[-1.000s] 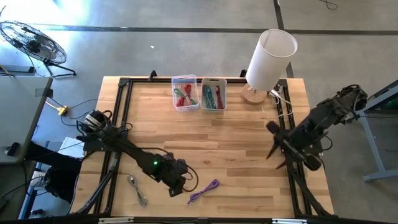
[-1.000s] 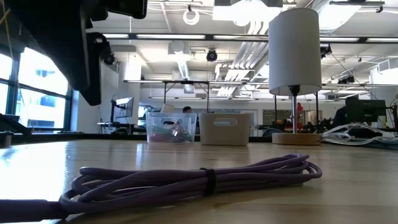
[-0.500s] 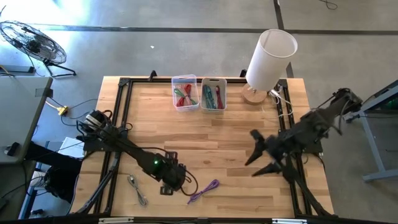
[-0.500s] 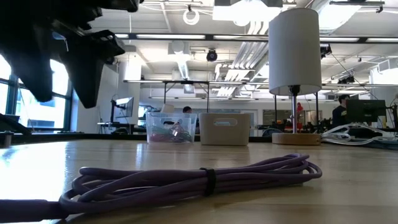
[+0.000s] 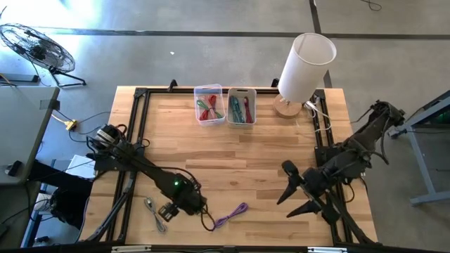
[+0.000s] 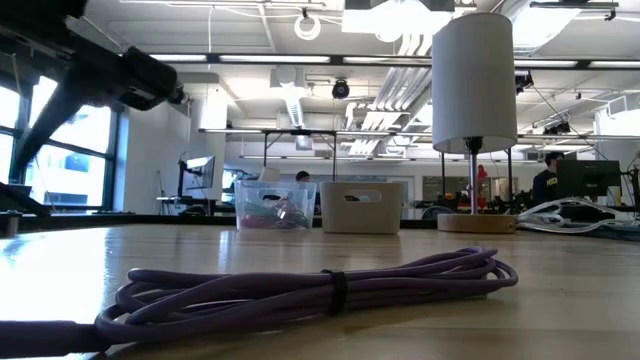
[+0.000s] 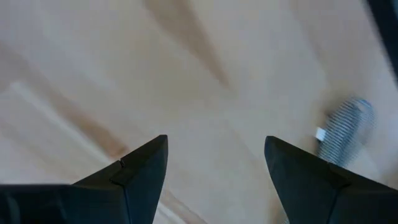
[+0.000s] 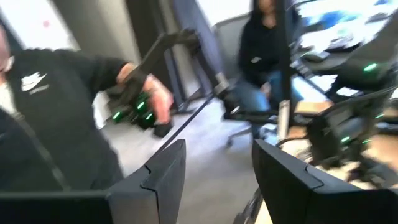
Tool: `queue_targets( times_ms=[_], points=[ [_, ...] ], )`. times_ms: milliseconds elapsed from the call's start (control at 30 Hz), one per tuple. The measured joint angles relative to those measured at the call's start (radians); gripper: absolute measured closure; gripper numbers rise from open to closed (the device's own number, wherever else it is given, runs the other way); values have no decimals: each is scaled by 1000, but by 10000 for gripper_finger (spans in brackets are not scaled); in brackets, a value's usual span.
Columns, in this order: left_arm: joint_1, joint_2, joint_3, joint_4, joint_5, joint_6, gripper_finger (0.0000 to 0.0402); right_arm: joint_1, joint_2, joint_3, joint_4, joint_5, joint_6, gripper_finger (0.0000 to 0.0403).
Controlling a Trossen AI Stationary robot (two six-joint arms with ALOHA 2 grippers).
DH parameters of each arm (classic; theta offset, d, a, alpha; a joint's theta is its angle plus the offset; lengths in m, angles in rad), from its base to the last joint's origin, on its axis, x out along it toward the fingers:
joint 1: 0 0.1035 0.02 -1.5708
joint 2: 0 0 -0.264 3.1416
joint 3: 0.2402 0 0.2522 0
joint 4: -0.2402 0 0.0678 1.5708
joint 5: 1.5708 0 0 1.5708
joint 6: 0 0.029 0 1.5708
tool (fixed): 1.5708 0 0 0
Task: Pick & Place USB Port
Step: Put the white cable into the gray bin
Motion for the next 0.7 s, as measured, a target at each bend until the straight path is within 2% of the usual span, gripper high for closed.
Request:
queue_targets(
  times_ms=[167,233,400,533,700],
  points=[
    [-29,0,0,-78,151,182,137,37,35,0,100,204,-6,226],
    [-58,0,0,-150,160,266,137,40,60,0,154,265,-5,226],
    [-123,0,0,-298,60,380,137,34,142,0,255,337,-32,226],
    [-163,0,0,-308,-48,373,137,14,209,0,341,343,-37,226],
    [-189,0,0,-292,-93,289,137,2,268,0,384,341,13,226]
  ],
)
